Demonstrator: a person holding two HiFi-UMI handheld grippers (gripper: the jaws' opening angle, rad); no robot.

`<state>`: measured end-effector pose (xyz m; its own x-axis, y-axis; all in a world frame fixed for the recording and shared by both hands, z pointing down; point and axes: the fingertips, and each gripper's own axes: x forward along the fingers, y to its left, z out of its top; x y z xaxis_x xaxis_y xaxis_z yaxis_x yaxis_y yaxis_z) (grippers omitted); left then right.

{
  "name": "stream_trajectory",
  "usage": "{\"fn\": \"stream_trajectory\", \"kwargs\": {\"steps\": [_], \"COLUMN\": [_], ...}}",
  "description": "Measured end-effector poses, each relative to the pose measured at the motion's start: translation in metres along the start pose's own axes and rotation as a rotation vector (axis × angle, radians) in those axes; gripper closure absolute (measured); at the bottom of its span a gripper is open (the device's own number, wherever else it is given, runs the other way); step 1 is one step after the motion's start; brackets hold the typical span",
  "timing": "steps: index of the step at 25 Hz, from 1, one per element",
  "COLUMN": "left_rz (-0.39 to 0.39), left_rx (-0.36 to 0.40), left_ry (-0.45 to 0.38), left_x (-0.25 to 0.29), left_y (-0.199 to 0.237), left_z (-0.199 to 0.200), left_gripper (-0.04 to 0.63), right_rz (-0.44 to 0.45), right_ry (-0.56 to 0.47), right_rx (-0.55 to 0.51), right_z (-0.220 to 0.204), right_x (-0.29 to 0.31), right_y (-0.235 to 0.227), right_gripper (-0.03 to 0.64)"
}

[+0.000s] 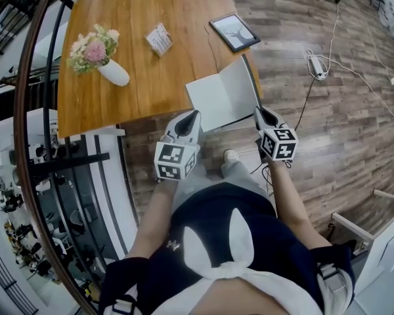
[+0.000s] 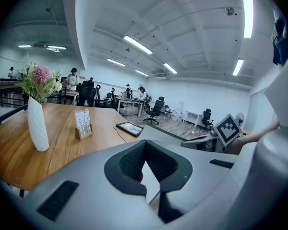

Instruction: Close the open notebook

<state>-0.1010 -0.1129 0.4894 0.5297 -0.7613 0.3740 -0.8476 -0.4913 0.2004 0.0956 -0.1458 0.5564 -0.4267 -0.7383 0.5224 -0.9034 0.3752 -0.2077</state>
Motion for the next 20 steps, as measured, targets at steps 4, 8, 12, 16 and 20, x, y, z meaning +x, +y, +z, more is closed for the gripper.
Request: {"fn": "stream_trajectory", "kwargs": {"steps": [4, 8, 12, 16, 20], "left_rz": [-0.007, -0.018, -0.025, -0.03, -0.029], "left_rx": [-0.001, 0.003, 0.006, 0.006, 0.002], "left_ry": [0.004, 0.006, 0.005, 0.007, 0.012], "left_x": [0.0, 0.001, 0.003, 0.004, 0.002], "left_y": [0.006, 0.008, 0.009, 0.012, 0.016], "left_z": [-0.001, -0.001, 0.002, 0.002, 0.0], "left_gripper": [0.578, 0.578, 0.578, 0.578, 0.578], "right_rz": [0.0, 0.015, 0.027, 0.038, 0.048], "right_ry": [0.002, 0.001, 0.004, 0.005, 0.004], "right_rx": [-0.012, -0.023, -0.041, -0.054, -0.058], "right_z": [0.001, 0.003, 0.003, 0.005, 0.007], "right_x": [0.001, 0.0, -0.001, 0.0, -0.001], "right_y": [0.007, 0.017, 0.024, 0.031, 0.037], "right_gripper": [0.587, 0.588, 0.588, 0.588, 0.588]}}
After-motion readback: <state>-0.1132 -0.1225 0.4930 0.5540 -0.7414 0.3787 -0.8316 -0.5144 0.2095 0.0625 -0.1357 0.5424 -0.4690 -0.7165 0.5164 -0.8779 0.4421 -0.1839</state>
